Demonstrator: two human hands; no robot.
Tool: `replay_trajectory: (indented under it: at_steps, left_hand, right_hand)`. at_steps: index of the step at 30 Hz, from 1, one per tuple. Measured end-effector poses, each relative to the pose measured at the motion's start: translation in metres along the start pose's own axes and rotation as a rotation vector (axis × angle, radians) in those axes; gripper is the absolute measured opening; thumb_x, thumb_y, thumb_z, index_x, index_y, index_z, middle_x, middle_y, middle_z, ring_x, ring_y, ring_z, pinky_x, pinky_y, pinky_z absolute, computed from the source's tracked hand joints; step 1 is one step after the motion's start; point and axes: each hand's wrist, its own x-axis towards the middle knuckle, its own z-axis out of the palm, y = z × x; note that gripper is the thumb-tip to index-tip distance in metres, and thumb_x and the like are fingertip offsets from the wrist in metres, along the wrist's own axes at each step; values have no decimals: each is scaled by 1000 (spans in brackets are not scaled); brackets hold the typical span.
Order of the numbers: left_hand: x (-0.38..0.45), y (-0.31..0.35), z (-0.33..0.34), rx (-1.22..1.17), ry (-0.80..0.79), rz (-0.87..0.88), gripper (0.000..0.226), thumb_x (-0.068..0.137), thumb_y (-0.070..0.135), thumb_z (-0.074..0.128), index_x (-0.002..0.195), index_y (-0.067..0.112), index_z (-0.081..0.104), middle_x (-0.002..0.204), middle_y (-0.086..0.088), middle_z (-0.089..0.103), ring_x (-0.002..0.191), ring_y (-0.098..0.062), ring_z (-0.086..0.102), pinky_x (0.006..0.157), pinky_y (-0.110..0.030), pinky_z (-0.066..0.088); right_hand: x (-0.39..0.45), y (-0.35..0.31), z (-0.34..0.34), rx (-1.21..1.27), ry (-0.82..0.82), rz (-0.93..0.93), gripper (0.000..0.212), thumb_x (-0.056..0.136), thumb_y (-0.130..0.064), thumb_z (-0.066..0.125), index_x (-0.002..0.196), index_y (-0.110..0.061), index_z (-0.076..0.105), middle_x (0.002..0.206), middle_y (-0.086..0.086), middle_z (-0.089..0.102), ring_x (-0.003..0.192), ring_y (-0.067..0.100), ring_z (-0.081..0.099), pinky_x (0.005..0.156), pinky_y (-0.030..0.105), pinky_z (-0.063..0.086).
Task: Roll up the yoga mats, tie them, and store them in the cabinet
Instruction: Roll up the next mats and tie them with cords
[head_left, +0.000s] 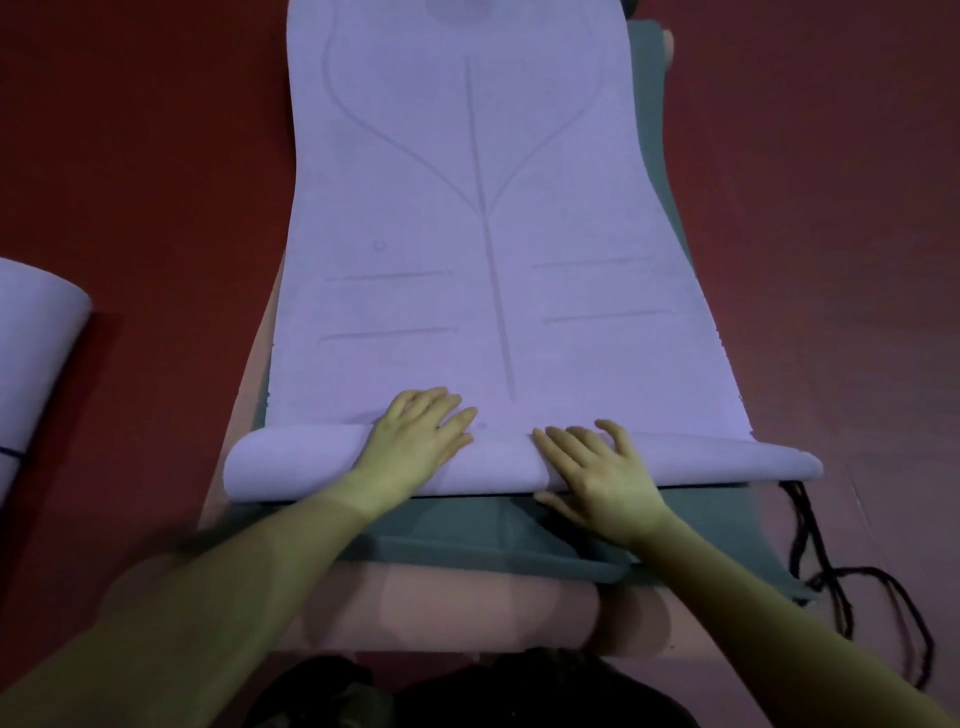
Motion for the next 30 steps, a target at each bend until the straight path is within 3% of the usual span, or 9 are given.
replay_trajectory:
  at_steps: [4, 7, 10, 13, 17, 23, 26, 30]
  left_hand:
    - [-29, 19, -2, 53, -11, 128, 45, 89, 47, 47, 118, 15, 63, 120, -3, 65, 111, -24, 54, 92, -38, 38]
    - [-43, 30, -1, 146, -148, 84, 74, 80, 58, 56, 136, 12, 42, 135, -4, 56, 120, -22, 54, 101, -41, 35]
    - [-45, 31, 1, 179, -190, 36, 87, 71, 59, 68, 138, 13, 37, 137, -3, 54, 120, -22, 56, 101, -48, 38]
    - [-41, 22, 4, 149, -124, 57, 78, 73, 55, 69, 134, 17, 40, 129, -1, 61, 111, -21, 61, 95, -48, 47]
    - [-38, 2, -1, 135, -21, 58, 53, 86, 47, 45, 131, 19, 43, 123, 2, 64, 104, -19, 64, 92, -42, 48]
    - [-61, -22, -9, 150, 4, -6, 53, 84, 45, 50, 130, 19, 44, 121, 0, 66, 103, -20, 65, 90, -45, 50]
    - [-67, -14, -4, 167, -78, -60, 69, 75, 47, 69, 131, 19, 42, 124, -3, 64, 112, -24, 60, 98, -50, 43]
    - [-70, 0, -8, 157, -86, -137, 56, 84, 50, 45, 127, 17, 57, 121, -9, 61, 112, -28, 48, 98, -56, 30]
  right_hand:
    - [-13, -19, 6, -8, -15, 155, 55, 89, -48, 46, 135, -19, 50, 133, 1, 59, 116, 25, 59, 102, 53, 31]
    - [-4, -21, 7, -36, 35, 170, 52, 91, -49, 45, 131, -18, 53, 129, 2, 62, 114, 26, 61, 100, 54, 33]
    - [0, -22, 13, -89, 35, 140, 52, 91, -51, 46, 131, -17, 52, 128, 4, 62, 112, 29, 61, 98, 57, 35]
    - [1, -22, 18, -120, 4, 130, 60, 86, -57, 48, 130, -16, 49, 126, 7, 62, 110, 31, 60, 96, 59, 36]
    - [16, -29, 12, -133, 86, 149, 56, 90, -57, 46, 127, -16, 51, 120, 6, 65, 105, 29, 61, 95, 57, 37]
    - [43, -53, 16, -4, 106, 102, 54, 87, -52, 52, 123, -11, 51, 122, 8, 64, 109, 30, 60, 97, 55, 34]
    - [25, -48, 14, 37, 68, 88, 47, 91, -36, 52, 127, -7, 53, 125, 16, 60, 110, 33, 59, 100, 50, 34]
    - [-4, -53, 6, 51, -22, 278, 49, 93, -35, 44, 136, -11, 51, 132, 14, 55, 123, 30, 47, 107, 48, 28]
